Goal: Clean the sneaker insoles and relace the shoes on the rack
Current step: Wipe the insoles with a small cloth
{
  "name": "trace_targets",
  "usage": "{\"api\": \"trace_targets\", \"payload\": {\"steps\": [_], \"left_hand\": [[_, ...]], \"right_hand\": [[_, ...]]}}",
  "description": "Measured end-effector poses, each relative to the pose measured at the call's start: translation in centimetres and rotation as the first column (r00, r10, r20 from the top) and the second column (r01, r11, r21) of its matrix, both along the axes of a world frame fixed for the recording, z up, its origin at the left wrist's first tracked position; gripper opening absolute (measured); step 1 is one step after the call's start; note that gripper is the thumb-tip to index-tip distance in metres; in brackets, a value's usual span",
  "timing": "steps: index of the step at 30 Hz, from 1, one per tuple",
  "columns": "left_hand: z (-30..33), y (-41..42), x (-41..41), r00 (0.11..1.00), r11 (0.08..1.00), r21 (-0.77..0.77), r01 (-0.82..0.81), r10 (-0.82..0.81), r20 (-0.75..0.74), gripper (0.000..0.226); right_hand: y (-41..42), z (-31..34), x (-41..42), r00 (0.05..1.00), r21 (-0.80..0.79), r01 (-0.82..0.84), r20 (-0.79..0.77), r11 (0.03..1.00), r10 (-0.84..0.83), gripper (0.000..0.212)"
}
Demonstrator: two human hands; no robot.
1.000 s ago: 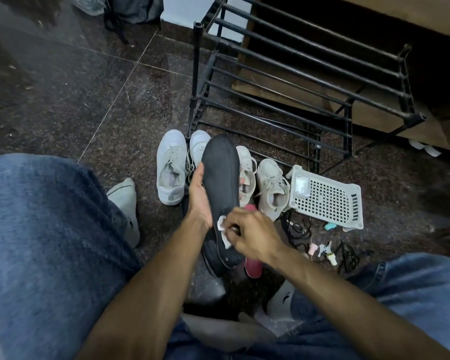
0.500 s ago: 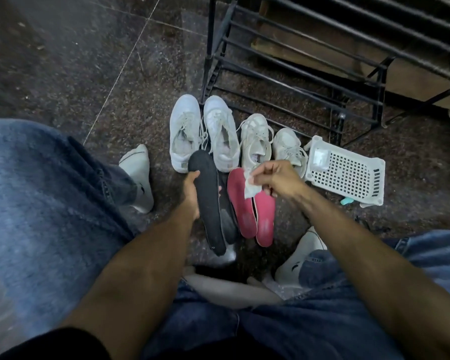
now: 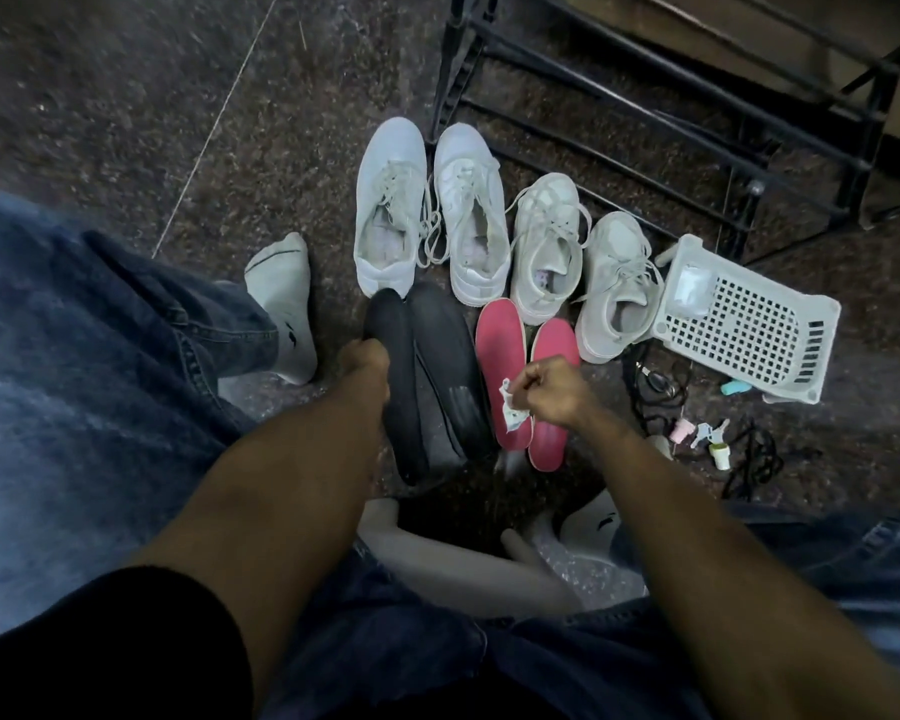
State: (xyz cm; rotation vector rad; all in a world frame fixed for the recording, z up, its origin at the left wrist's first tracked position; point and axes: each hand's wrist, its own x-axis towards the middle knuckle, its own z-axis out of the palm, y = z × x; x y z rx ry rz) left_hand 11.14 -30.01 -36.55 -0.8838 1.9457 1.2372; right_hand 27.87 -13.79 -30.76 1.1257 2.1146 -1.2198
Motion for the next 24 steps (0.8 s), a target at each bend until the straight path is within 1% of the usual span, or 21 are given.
{"api": "trace_targets", "payload": {"steps": [2, 4, 6, 7, 8, 9, 11, 12, 13, 15, 16, 19, 21, 22, 24], "left_hand": [[-0.7, -0.4, -0.2, 0.988, 0.979, -0.157, 0.130, -0.141, -0.057, 0.043], [-0.9, -1.0, 0.4, 0.946, 0.903, -0.351, 0.246, -0.303, -0.116, 0.044], [-0.9, -1.0, 1.7, 0.882, 0.844, -0.437, 0.312, -0.428, -0.197, 0.033], [-0.6, -0.7, 2.5, 0.846, 0.815, -0.428, 0.390, -0.501, -0.183, 0.027], [-0.4, -0.3, 3.2, 0.805, 0.775, -0.395, 0.494, -0.579, -0.131, 0.023], [-0.7, 0.2, 3.9, 0.765, 0.733, -0.329, 0.595, -0.642, -0.047, 0.023], [-0.9, 0.9, 5.3, 0.699, 0.671, -0.207, 0.712, -0.706, 0.114, 0.041], [-1.4, 1.0, 5.9, 0.683, 0.661, -0.172, 0.730, -0.710, 0.173, 0.049], [-1.7, 1.0, 6.5, 0.680, 0.661, -0.161, 0.733, -0.706, 0.197, 0.051], [-2.1, 1.0, 7.2, 0.674, 0.664, -0.131, 0.736, -0.702, 0.230, 0.046], [-2.1, 1.0, 7.2, 0.677, 0.668, -0.127, 0.733, -0.699, 0.230, 0.044], [-2.7, 1.0, 6.7, 0.735, 0.735, -0.089, 0.672, -0.647, 0.202, 0.034], [-2.6, 1.2, 6.2, 0.761, 0.763, -0.078, 0.642, -0.622, 0.185, 0.026], [-2.5, 1.2, 6.0, 0.758, 0.761, -0.071, 0.645, -0.626, 0.183, 0.025], [-1.8, 1.4, 5.7, 0.740, 0.743, -0.065, 0.666, -0.648, 0.179, 0.024]], "right_hand": [[-0.1, -0.8, 0.1, 1.000, 0.007, -0.015, 0.014, 1.000, 0.015, 0.029], [-0.4, -1.0, 0.0, 0.997, 0.011, -0.052, 0.057, 0.999, 0.051, 0.028], [-0.6, -1.3, 0.0, 0.991, 0.009, -0.101, 0.088, 0.995, 0.100, 0.027], [-0.7, -1.4, 0.1, 0.989, 0.003, -0.118, 0.095, 0.993, 0.117, 0.026], [-0.9, -1.5, 0.1, 0.986, -0.006, -0.132, 0.097, 0.991, 0.132, 0.025], [-1.0, -1.7, 0.2, 0.985, -0.015, -0.139, 0.100, 0.990, 0.140, 0.022], [-1.2, -2.1, 0.4, 0.985, -0.023, -0.138, 0.098, 0.990, 0.139, 0.018], [-1.3, -2.4, 0.6, 0.986, -0.025, -0.134, 0.094, 0.991, 0.136, 0.018], [-1.4, -2.6, 0.8, 0.988, -0.028, -0.124, 0.089, 0.992, 0.126, 0.018], [-1.5, -3.0, 1.2, 0.991, -0.031, -0.104, 0.083, 0.994, 0.106, 0.019], [-1.6, -3.2, 1.5, 0.991, -0.028, -0.099, 0.084, 0.995, 0.101, 0.021], [-1.5, -4.0, 2.1, 0.991, -0.021, -0.095, 0.094, 0.995, 0.097, 0.028], [-1.3, -4.4, 2.4, 0.991, -0.006, -0.097, 0.093, 0.995, 0.097, 0.033], [-1.2, -4.4, 2.4, 0.991, -0.007, -0.095, 0.090, 0.995, 0.095, 0.032], [-1.0, -4.0, 2.3, 0.994, -0.025, -0.080, 0.075, 0.996, 0.081, 0.022]]}}
